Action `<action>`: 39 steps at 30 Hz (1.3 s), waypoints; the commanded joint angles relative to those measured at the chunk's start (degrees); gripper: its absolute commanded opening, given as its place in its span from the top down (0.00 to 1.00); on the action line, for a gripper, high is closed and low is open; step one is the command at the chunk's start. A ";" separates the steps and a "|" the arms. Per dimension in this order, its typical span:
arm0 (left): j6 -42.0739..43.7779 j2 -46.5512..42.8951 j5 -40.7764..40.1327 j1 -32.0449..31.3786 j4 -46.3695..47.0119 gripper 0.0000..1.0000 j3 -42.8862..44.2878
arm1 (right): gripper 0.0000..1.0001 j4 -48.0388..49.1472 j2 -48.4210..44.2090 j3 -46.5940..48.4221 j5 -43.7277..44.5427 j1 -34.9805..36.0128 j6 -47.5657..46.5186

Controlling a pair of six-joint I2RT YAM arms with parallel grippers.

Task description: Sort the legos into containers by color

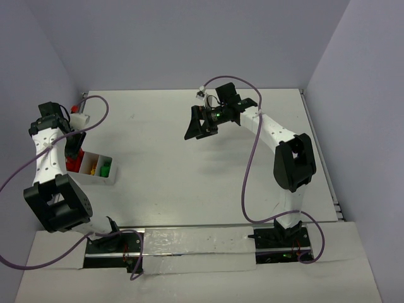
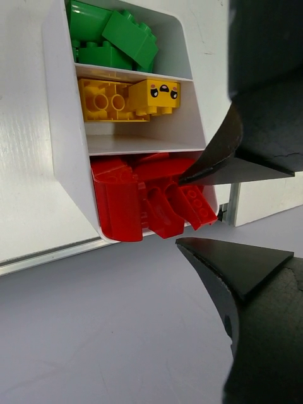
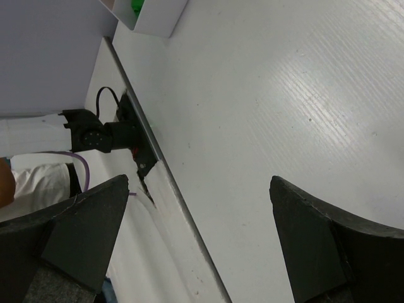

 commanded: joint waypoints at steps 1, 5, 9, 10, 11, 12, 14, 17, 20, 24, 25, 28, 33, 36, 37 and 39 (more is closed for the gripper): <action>-0.23 -0.23 2.09 0.28 -0.07 0.52 3.21 | 0.00 -0.25 0.13 3.04 -0.75 0.26 -0.55; -0.32 -1.18 4.83 0.20 -2.62 0.51 7.51 | 0.01 -0.16 -0.22 3.20 -0.92 0.26 -0.82; -1.20 -2.85 9.85 -2.13 -5.80 0.41 14.46 | 0.00 -0.25 -0.84 3.76 -0.04 0.35 -1.20; -1.93 -2.94 9.87 -3.54 -5.72 0.37 15.00 | 0.00 -0.31 -0.90 3.99 0.16 0.34 -1.43; -3.72 -3.34 9.91 -6.27 -5.37 0.31 17.51 | 0.00 -0.63 -1.16 4.39 1.10 0.29 -1.83; -5.78 -3.58 9.88 -9.42 -5.06 0.24 19.64 | 0.00 -1.03 -1.47 4.84 1.99 0.26 -2.35; -10.02 -2.60 9.94 -14.99 -4.05 0.03 22.28 | 0.00 -2.09 -2.17 5.66 4.95 0.26 -3.62; -14.92 -0.75 11.44 -21.17 -1.68 0.01 23.52 | 0.00 -3.15 -3.66 6.27 7.97 0.26 -5.83; -23.36 1.01 11.74 -31.64 5.69 0.01 21.37 | 0.00 -4.66 -7.00 5.52 17.72 -0.11 -10.24; -27.72 3.05 12.76 -38.89 14.49 0.01 16.13 | 0.00 -4.50 -11.56 3.61 27.19 -0.79 -12.99; -28.39 3.68 13.71 -40.03 15.74 0.01 15.54 | 0.00 -4.47 -12.08 2.95 29.78 -0.97 -13.16; -31.88 7.66 16.72 -41.25 19.43 0.01 13.86 | 0.00 -3.50 -14.82 0.24 35.13 -3.13 -15.14; -34.67 12.56 19.14 -41.47 26.03 0.01 12.98 | 0.00 -0.28 -18.84 -8.12 39.78 -7.12 -14.53; -35.63 15.64 18.83 -41.47 27.40 0.01 13.75 | 0.00 0.70 -20.25 -11.25 40.22 -8.77 -14.44; -35.65 15.69 18.82 -41.47 27.42 0.01 14.19 | 0.00 0.80 -20.51 -11.80 40.22 -8.79 -14.36; -36.18 18.01 18.30 -41.47 27.42 0.01 15.31 | 0.00 1.23 -20.78 -13.10 39.79 -9.14 -14.27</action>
